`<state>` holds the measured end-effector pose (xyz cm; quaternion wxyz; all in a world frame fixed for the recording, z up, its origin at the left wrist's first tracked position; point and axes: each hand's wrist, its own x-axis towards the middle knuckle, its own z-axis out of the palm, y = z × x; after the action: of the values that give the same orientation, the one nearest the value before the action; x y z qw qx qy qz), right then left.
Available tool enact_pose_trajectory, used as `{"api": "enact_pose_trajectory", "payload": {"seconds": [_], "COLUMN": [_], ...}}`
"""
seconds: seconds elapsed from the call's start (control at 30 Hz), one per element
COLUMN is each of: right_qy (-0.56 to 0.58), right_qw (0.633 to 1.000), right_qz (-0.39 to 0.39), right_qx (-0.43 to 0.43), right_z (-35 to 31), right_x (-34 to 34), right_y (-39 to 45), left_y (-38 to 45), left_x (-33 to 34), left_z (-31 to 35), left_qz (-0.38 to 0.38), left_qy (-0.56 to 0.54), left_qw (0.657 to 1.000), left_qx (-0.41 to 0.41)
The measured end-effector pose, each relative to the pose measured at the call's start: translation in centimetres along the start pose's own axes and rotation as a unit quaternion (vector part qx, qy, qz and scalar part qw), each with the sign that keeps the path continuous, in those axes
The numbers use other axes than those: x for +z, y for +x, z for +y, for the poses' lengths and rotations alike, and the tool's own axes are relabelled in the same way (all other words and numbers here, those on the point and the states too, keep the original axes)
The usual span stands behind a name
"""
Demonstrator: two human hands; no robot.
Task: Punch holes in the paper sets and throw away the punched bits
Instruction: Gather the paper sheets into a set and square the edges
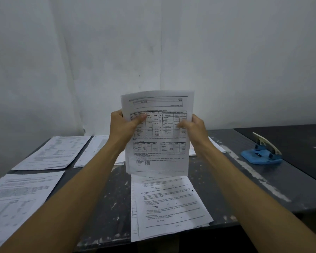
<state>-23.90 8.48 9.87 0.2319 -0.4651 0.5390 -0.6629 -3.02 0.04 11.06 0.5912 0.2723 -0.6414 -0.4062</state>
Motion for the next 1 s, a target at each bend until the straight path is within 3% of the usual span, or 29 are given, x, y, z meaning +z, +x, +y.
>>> {"api": "enact_pose_trajectory", "payload": {"seconds": [0.27,0.57,1.0], "right_qy": [0.003,-0.025,-0.039], "right_qw": [1.000,0.995,0.976], "right_qz": [0.021,0.094,0.215], "right_qx": [-0.021,-0.019,0.008], "right_z": [-0.8,0.4,4.7], "right_x": [-4.5,-11.1,-19.4], "right_y": [1.3,1.1,-2.1], "left_y": [2.3,1.4,-1.9], "left_x": [4.2,10.0,20.7], "left_z": [2.0,-1.0,-4.8], "left_qz": [-0.036,-0.156,-0.190], "left_qy": [-0.065,-0.077,-0.059], "left_qw": [0.996,0.983,0.974], "left_qx": [-0.038,-0.067,-0.112]}}
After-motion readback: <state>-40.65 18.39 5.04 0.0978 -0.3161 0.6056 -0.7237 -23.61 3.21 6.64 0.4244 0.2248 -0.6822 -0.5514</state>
